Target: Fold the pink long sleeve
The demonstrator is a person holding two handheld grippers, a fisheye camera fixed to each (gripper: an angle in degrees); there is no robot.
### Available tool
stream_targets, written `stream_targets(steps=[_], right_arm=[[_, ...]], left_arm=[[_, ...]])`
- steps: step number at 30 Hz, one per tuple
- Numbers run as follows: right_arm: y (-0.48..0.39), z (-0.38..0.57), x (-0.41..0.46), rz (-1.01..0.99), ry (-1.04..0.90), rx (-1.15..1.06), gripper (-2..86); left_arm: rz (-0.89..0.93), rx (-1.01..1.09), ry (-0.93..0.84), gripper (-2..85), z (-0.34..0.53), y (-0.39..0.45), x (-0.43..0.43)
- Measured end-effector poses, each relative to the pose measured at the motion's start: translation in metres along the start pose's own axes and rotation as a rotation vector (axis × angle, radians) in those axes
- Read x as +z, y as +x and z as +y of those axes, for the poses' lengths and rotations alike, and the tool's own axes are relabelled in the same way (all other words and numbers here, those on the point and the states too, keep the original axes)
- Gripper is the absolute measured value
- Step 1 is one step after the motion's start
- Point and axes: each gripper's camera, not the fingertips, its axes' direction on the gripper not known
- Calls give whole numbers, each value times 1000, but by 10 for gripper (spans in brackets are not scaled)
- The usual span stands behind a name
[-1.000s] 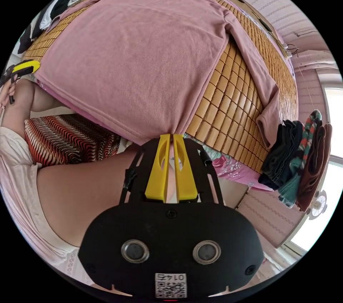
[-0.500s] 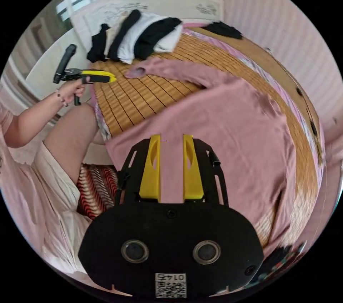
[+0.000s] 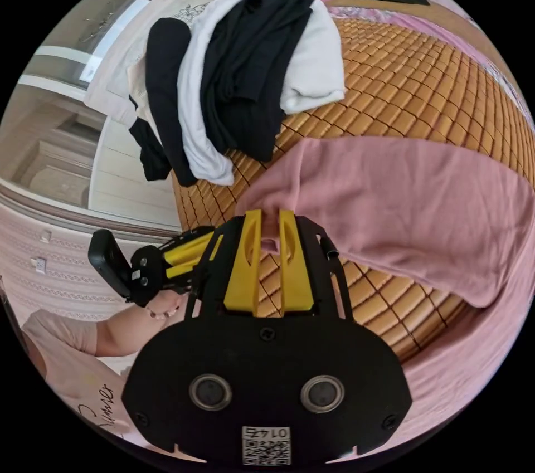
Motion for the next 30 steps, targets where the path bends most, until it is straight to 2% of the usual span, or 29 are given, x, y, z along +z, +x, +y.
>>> stream_targets(steps=[5, 8, 12, 18, 20, 22, 25, 28, 30], right_arm=[[-49, -31, 0, -97, 60, -175, 46], [-83, -42, -4, -61, 72, -292, 67], [-107, -35, -29, 6, 150, -386, 80], [-92, 22, -61, 126, 227, -409, 59], [-85, 32, -47, 199, 173, -386, 41], [-80, 33, -16, 342, 22, -344, 19], [-74, 33, 17, 544, -114, -276, 2], [-77, 36, 42, 615, -202, -315, -4], [-83, 40, 46, 645, -179, -360, -5]], left_arm=[[76, -132, 123, 30, 12, -29, -27], [135, -281, 182, 30, 25, -56, -40], [98, -387, 200, 39, 42, -75, -50], [123, -348, 268, 16, 57, -53, -68], [190, -256, 267, 9, 49, -32, -63], [216, -166, 241, 6, 31, -9, -50], [145, -74, 208, 4, -4, 22, -27], [-57, -62, 174, -6, -35, 30, -10], [-179, -95, 98, -9, -50, 25, 8]])
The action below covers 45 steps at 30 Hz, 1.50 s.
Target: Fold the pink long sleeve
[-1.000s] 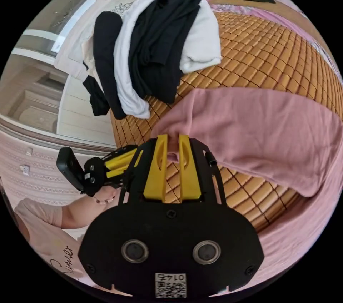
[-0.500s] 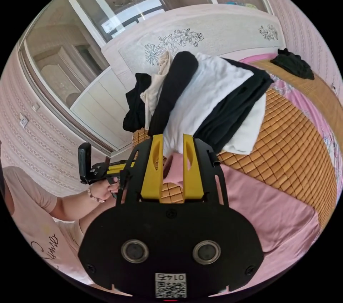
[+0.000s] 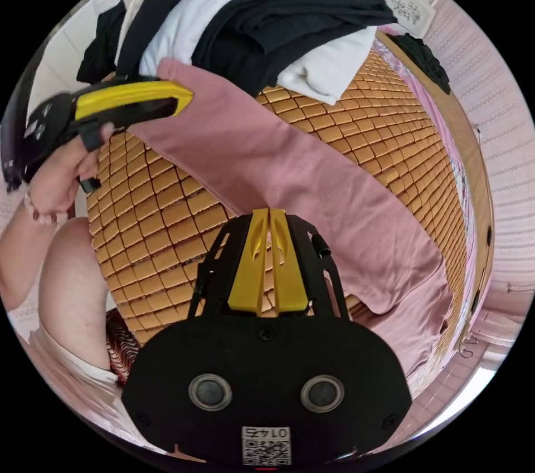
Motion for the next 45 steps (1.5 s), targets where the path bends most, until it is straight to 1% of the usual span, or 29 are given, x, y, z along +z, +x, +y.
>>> stream_targets(steps=[1, 3, 6, 8, 9, 11, 13, 14, 16, 17, 19, 21, 23, 25, 27, 30, 34, 37, 39, 40, 41, 42, 43, 44, 45], right_arm=[[-3, 0, -2, 11, 10, -5, -5], [-5, 1, -6, 15, 24, 6, -6], [0, 9, -27, -5, 37, 58, -8], [6, 32, -55, -35, 147, 143, -9], [9, 55, -75, -75, 219, 190, -9], [13, 98, -100, -99, 281, 268, -9], [18, 171, -127, -38, 309, 372, -9], [19, 192, -133, -13, 309, 402, -9], [29, 275, -152, 84, 281, 560, -8], [33, 296, -157, 104, 264, 604, -8], [48, 377, -171, 192, 165, 776, -6], [56, 433, -182, 249, 104, 880, -1], [63, 482, -194, 278, 57, 948, 14], [71, 536, -204, 320, -4, 1027, 49], [76, 566, -207, 345, -34, 1062, 67], [90, 595, -206, 370, -52, 1080, 88], [121, 608, -202, 395, -27, 1059, 109], [151, 613, -191, 412, -96, 1066, 124], [166, 622, -182, 385, -138, 1077, 114], [172, 628, -186, 311, -87, 1051, 102], [175, 631, -189, 279, -54, 1051, 97], [183, 637, -195, 204, -25, 1068, 76], [186, 640, -208, 184, -2, 1070, 55], [186, 640, -217, 218, 8, 1069, 45], [186, 641, -239, 296, 26, 1053, 31]], left_arm=[[-8, 10, -26, -9, -2, 1, 6], [-28, 73, -171, -10, -7, 8, 38], [-46, 137, -137, -10, -6, 22, 37], [-36, 131, -141, -10, -5, 28, 27], [-49, 119, -114, -10, 0, 33, 13], [-64, 114, -53, -10, 14, 44, -15], [-13, 134, -4, -9, 30, 59, -42], [28, 166, 16, -9, 39, 75, -58], [80, 237, 40, -8, 52, 104, -77], [129, 290, 41, -6, 58, 127, -85], [225, 354, 28, 0, 66, 166, -90], [361, 422, -21, 23, 73, 221, -88], [452, 470, -87, 38, 74, 262, -84], [532, 520, -122, 43, 73, 301, -84], [543, 623, -133, 46, 71, 351, -88], [549, 725, -147, 48, 67, 405, -90], [551, 836, -158, 50, 59, 469, -90], [542, 915, -158, 51, 49, 522, -86], [537, 970, -144, 51, 40, 562, -84], [538, 981, -142, 52, 38, 573, -82], [545, 1002, -141, 52, 32, 593, -79], [550, 1020, -143, 52, 28, 612, -76], [552, 1029, -143, 52, 25, 621, -74], [553, 1047, -143, 52, 21, 639, -71], [553, 1063, -137, 52, 17, 654, -68]])
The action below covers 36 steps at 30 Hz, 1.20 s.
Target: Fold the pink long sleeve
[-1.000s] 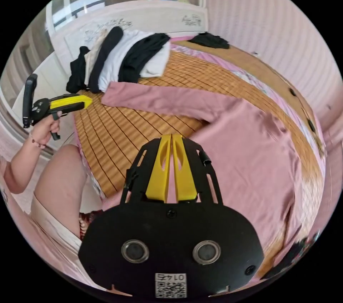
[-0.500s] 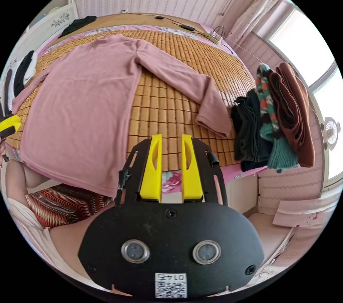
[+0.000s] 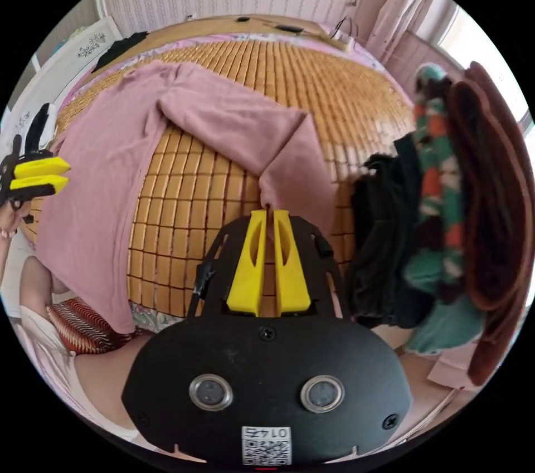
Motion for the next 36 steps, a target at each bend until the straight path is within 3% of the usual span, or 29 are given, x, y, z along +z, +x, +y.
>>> stream_targets(steps=[6, 13, 17, 23, 29, 31, 36], right_arm=[[37, -40, -58, 235, -17, -101, 17], [-4, -68, -20, 537, -243, -328, 12], [-21, -66, -14, 600, -260, -350, 22], [-17, -51, -51, 602, -206, -267, 57], [-43, 3, -89, 455, -111, -160, 94], [-68, 32, -84, 309, -106, -142, 95], [-150, 76, -55, -42, -129, -196, 96]], left_arm=[[9, 87, 30, 52, -73, 8, 26], [39, 116, 25, 56, -153, 8, 72], [-21, 107, -116, 60, -177, 10, 123], [11, 70, -132, 63, -175, -3, 114], [11, 138, -28, 62, -107, -10, 43], [28, 112, -24, 61, -72, -17, 20], [-6, -144, -30, 61, 67, -61, -48]])
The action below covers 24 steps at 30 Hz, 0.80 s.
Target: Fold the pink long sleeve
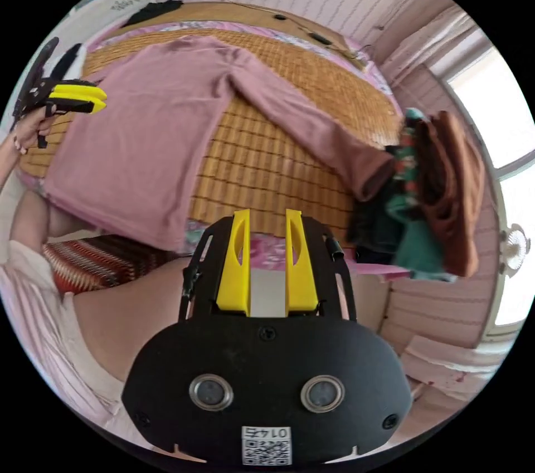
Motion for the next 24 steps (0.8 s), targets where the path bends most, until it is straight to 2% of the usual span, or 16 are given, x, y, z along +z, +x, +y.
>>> stream_targets(steps=[6, 10, 13, 15, 18, 24], right_arm=[[-110, -30, 7, -207, 47, -182, 99], [-173, -75, -9, -320, 113, -337, 85], [-223, -108, -17, -341, 147, -461, 81], [-260, -126, -18, -284, 150, -538, 82], [-321, -156, -18, -259, 164, -664, 94], [-435, -217, -21, -396, 216, -837, 88]], left_arm=[[-173, -401, -7, 64, 161, -87, -70], [-225, -615, 37, 66, 243, -127, -104], [-285, -758, 94, 66, 301, -152, -128], [-301, -875, 116, 69, 342, -171, -137], [-293, -963, 139, 75, 381, -193, -139], [-347, -1030, 229, 84, 432, -234, -148]])
